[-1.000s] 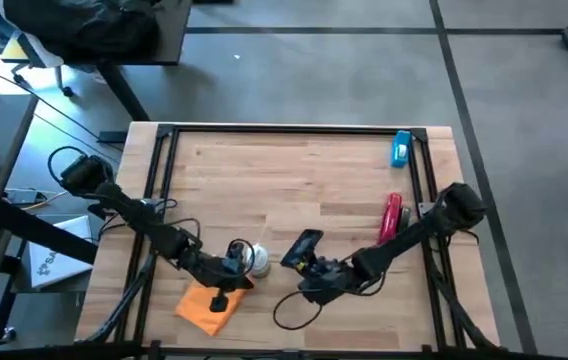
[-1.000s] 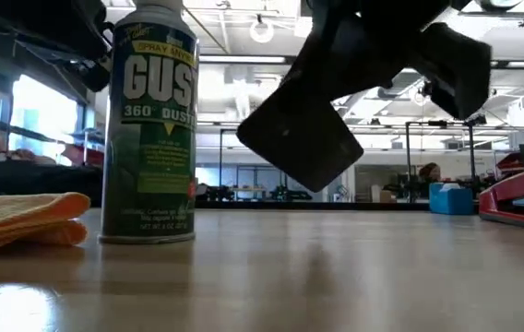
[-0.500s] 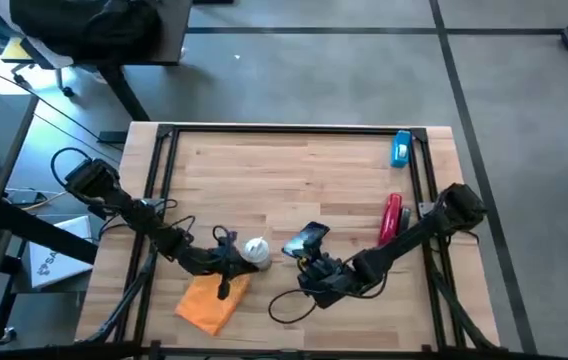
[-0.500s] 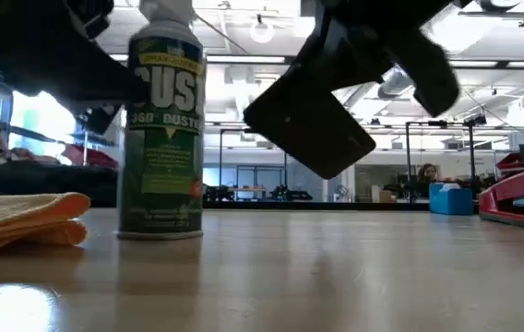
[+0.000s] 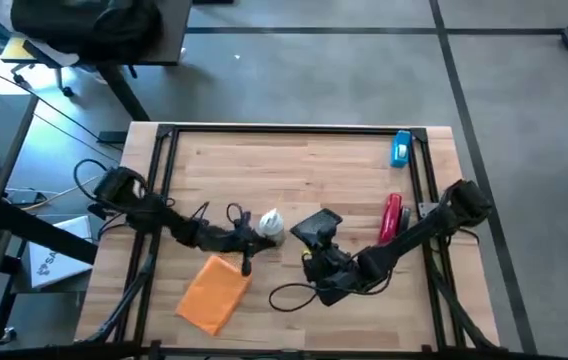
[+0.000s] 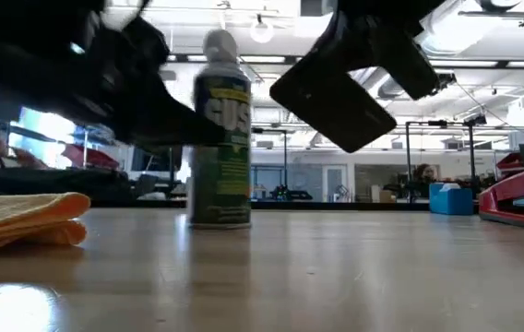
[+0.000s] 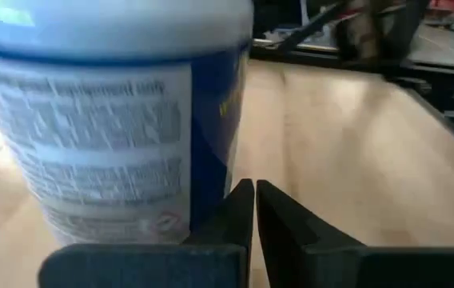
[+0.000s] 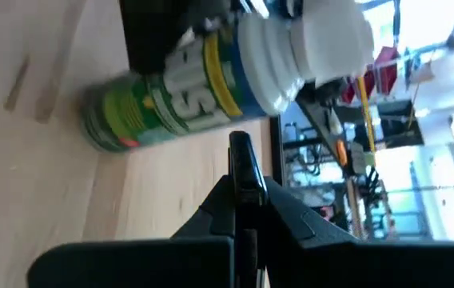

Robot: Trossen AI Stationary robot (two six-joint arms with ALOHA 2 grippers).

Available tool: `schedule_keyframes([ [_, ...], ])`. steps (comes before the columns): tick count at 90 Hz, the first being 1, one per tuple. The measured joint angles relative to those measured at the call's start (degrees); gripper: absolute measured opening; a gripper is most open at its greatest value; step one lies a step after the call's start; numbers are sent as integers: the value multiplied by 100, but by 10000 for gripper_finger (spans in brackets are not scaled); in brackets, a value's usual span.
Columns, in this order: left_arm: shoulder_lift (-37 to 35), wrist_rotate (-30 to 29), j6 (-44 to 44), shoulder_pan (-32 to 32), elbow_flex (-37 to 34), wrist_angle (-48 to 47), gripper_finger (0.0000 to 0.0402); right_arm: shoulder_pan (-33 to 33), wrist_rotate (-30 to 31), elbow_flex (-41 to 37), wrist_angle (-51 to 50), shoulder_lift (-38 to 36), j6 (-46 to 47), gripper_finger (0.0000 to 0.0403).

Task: Apply microfiber cloth
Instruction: Spray the cellphone using the spray bottle, then wipe the black cellphone using the green microfiber cloth

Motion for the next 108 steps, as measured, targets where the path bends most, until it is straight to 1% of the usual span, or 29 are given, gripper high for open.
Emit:
schedule_keyframes([
  [6, 136, 420, 3, 342, 18, 203, 0, 0, -45, -2, 2, 0, 11, 1],
  [10, 216, 568, 49, 538, 58, 234, 0, 0, -58, -2, 0, -2, -27, 1],
  [30, 355, 652, 821, 1387, 365, 36, 0, -97, -114, -2, -22, -2, -202, 1],
  [35, 324, 913, 885, 1601, 424, -32, 0, -135, -206, -2, -24, -2, -182, 1],
  [42, 271, 1422, 884, 1837, 470, -70, 0, -175, -245, -2, -86, -2, -121, 1],
  [49, 122, 1804, 844, 1953, 430, -105, 0, -223, -378, -2, -392, -7, -115, 1],
  [61, -508, 1871, 1023, 1989, 251, -178, 0, -296, -412, -7, -1210, -56, 146, 1],
  [82, -2025, 1734, 1113, 1811, 73, -576, 1, -312, -724, -7, -2167, -431, 1521, 1],
  [89, -2459, 1731, 1169, 1650, 55, -630, 1, -285, -764, -7, -2345, -569, 1991, 1],
  [97, -2823, 1730, 1411, 1368, 60, -671, 1, -231, -913, -7, -2444, -690, 2320, 1],
  [108, -3042, 1681, 1889, 915, 57, -674, 7, -113, -1129, -7, -2435, -848, 2541, 1],
])
